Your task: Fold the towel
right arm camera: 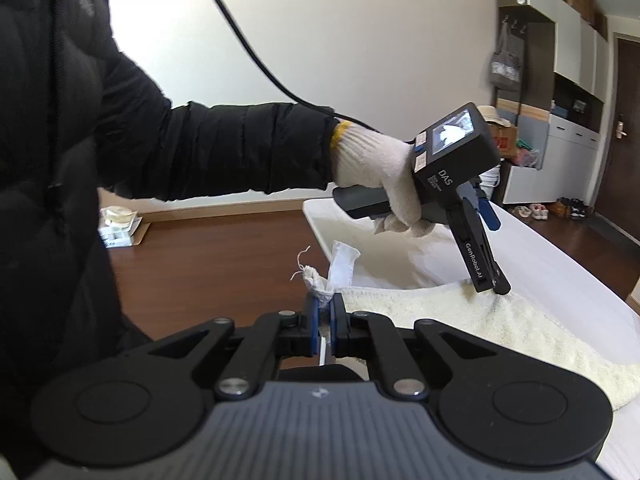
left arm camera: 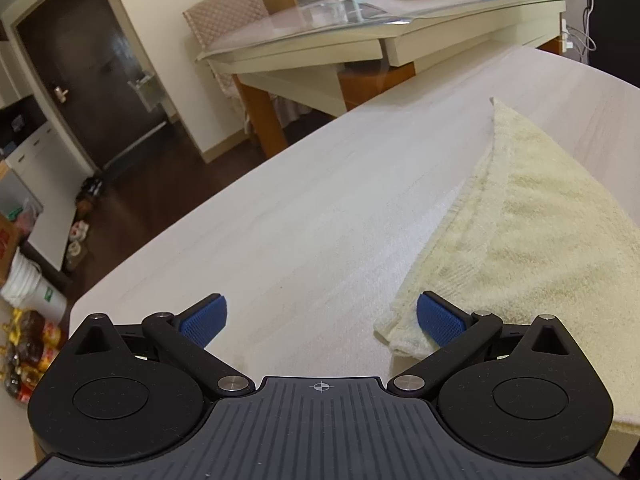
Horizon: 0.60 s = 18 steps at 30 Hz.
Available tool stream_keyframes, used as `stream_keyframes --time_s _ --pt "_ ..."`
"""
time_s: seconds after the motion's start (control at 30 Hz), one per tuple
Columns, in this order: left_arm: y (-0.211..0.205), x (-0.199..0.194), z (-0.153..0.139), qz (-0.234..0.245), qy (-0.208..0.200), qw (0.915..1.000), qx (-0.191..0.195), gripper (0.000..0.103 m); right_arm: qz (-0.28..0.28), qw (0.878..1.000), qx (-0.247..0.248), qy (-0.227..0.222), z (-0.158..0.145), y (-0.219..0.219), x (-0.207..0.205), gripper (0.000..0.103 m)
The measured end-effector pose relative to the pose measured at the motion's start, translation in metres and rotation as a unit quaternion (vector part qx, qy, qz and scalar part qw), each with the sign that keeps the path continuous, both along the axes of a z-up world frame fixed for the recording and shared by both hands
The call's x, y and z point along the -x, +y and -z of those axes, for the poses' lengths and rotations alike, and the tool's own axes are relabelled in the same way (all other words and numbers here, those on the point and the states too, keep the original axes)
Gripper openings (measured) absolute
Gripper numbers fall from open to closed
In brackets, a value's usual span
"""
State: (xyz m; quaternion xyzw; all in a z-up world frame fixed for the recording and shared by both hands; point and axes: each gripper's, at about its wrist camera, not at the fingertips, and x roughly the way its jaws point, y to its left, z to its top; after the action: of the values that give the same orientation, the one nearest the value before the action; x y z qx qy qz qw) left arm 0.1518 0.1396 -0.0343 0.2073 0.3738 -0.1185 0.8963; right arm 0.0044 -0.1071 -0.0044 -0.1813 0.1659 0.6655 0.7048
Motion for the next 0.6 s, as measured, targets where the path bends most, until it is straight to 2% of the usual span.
stream_keyframes --time_s 0.13,0.27,0.33,0.47,0.6 --pt "0.003 -0.002 -0.003 -0.003 0.0 0.9999 0.012 0.103 0.016 1.0 -0.019 0.002 -0.012 -0.007 -0.023 0.006" --pt "0.017 -0.004 -0.02 -0.033 -0.031 0.9972 0.06 0.103 0.046 0.998 -0.047 0.013 -0.031 -0.021 -0.061 0.006" --pt "0.023 -0.006 -0.026 -0.049 -0.044 0.9954 0.069 0.103 0.072 0.995 -0.06 0.028 -0.04 -0.031 -0.09 0.006" --pt "0.034 -0.009 -0.034 -0.075 -0.065 0.9924 0.073 0.103 0.123 0.987 -0.082 0.068 -0.048 -0.052 -0.146 0.006" --pt "0.037 -0.009 -0.032 -0.085 -0.068 0.9917 0.068 0.103 0.186 0.97 -0.097 0.119 -0.042 -0.073 -0.207 0.006"
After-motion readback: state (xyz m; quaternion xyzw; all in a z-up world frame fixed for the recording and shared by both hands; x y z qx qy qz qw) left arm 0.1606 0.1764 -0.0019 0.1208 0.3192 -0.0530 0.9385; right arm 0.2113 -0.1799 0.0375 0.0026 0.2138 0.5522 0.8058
